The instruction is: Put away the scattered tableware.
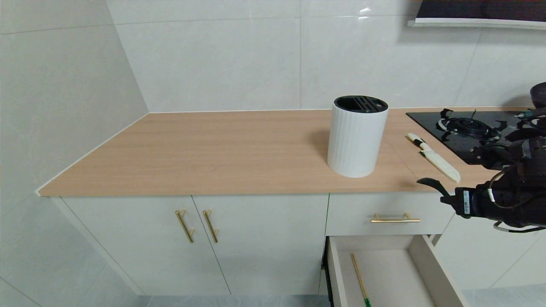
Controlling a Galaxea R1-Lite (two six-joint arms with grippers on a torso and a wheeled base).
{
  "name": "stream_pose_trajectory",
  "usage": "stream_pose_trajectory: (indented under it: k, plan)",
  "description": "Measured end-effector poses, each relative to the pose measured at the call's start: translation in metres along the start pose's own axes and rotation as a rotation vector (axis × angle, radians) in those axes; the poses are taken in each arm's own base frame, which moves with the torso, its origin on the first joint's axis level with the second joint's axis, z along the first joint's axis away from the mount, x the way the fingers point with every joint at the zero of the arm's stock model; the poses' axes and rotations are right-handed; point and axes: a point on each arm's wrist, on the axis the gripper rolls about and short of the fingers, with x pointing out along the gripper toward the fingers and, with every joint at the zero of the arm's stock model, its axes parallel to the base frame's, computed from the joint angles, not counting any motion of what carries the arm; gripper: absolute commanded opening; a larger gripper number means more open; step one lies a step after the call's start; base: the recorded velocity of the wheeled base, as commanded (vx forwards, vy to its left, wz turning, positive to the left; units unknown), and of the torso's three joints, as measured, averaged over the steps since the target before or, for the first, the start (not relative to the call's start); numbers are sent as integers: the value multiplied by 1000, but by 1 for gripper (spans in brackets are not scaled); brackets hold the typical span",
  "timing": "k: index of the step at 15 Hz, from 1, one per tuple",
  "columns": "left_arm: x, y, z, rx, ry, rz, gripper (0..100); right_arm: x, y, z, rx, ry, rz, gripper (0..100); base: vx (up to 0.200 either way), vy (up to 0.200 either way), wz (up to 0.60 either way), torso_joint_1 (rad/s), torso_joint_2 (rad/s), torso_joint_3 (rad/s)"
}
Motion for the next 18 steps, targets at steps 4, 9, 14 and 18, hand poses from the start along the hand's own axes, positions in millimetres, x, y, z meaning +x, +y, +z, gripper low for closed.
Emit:
stream_pose_trajectory:
  k: [4,9,14,18]
  plan:
    - [0,0,0,0,0,0,100,-12,-1,-20,-22,35,2,0,0,0,0,0,0,0]
    - [0,0,0,0,0,0,100,-13,0,-31,-74,65,10,0,0,0,0,-75,165,98]
    - [0,0,0,0,0,-1,100,-11,2,-37,-96,83,19,0,0,0,0,-198,483,279]
    - [0,0,0,0,0,0,100,-7,6,-41,-106,106,30,0,0,0,0,-189,493,297]
